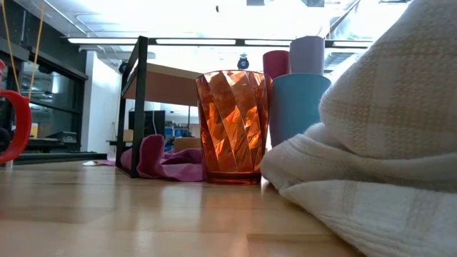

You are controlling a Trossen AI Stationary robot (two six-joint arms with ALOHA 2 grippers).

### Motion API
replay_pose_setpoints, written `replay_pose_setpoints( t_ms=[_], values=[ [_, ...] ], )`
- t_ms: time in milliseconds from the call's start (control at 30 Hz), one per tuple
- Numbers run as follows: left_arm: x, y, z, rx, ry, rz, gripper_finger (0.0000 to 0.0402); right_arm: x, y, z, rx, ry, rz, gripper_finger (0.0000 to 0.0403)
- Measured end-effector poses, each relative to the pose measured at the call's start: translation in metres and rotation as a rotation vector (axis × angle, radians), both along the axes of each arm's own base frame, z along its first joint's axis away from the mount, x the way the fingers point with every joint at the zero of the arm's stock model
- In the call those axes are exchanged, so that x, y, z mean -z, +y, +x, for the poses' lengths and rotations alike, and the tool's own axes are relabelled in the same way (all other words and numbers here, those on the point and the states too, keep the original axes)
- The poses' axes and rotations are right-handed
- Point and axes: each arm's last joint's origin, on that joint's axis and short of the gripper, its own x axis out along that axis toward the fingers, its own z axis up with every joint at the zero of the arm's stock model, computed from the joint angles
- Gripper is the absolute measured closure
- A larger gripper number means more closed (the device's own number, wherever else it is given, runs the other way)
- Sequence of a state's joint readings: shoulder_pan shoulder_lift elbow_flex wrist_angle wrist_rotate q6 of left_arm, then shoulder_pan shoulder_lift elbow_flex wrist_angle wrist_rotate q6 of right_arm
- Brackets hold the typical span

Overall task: Stack small to large cups/mugs on shelf
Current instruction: Put the blue cup on the shelf

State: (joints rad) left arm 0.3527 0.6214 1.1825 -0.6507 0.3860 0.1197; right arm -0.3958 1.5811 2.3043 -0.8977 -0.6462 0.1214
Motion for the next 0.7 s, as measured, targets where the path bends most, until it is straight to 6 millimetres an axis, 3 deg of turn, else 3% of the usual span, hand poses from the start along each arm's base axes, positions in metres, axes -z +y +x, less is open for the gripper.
replay_pose_setpoints(
  t_ms=[400, 700],
  values=[
    [-0.003, 0.0, 0.002, 0.02, -0.028, -0.013, 0.0357, -0.001, 0.024, 0.008, -0.089, 0.013, 0.081, 0.0336],
    [0.005, -0.004, 0.001, 0.128, 0.061, -0.166, 0.0357, 0.023, 0.068, 0.009, -0.206, 0.286, 0.149, 0.0339]
  ],
)
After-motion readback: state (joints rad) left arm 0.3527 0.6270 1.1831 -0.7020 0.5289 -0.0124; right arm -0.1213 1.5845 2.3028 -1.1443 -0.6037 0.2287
